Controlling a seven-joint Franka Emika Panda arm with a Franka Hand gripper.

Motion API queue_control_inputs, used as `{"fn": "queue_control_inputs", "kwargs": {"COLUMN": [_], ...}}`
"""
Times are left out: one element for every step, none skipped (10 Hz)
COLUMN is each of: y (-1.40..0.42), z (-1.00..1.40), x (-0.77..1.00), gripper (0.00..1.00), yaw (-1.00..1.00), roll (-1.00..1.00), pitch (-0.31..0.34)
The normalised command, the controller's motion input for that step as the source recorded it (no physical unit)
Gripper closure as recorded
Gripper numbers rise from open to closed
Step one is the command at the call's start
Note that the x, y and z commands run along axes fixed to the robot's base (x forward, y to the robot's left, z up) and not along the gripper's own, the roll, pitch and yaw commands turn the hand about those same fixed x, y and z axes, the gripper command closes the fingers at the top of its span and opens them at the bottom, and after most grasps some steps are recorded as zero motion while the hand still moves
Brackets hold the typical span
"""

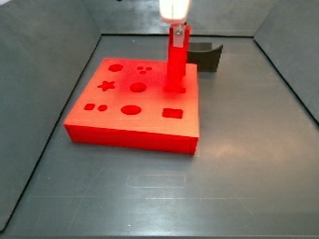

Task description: Insert the arch object.

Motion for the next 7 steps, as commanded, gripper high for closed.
{"fn": "queue_control_inputs", "kwargs": {"y": [-0.09, -0.11, -0.1, -0.07, -0.03, -0.03, 0.0], "z": [-0.45, -0.45, -0.38, -0.27, -0.16, -0.09, -0.05], "x": [0.15, 0.14, 0.22, 0.23, 0.12, 0.12, 0.0], "gripper": [1.0, 1.0, 1.0, 1.0, 1.0, 1.0, 1.0], "yaw": [0.0, 0.0, 0.0, 0.0, -0.02, -0.01, 0.0], "roll": [0.17, 0.24, 0.35, 0.21, 0.14, 0.11, 0.04], "pitch": [0.083, 0.127, 0.229, 0.176, 0.136, 0.124, 0.0]}}
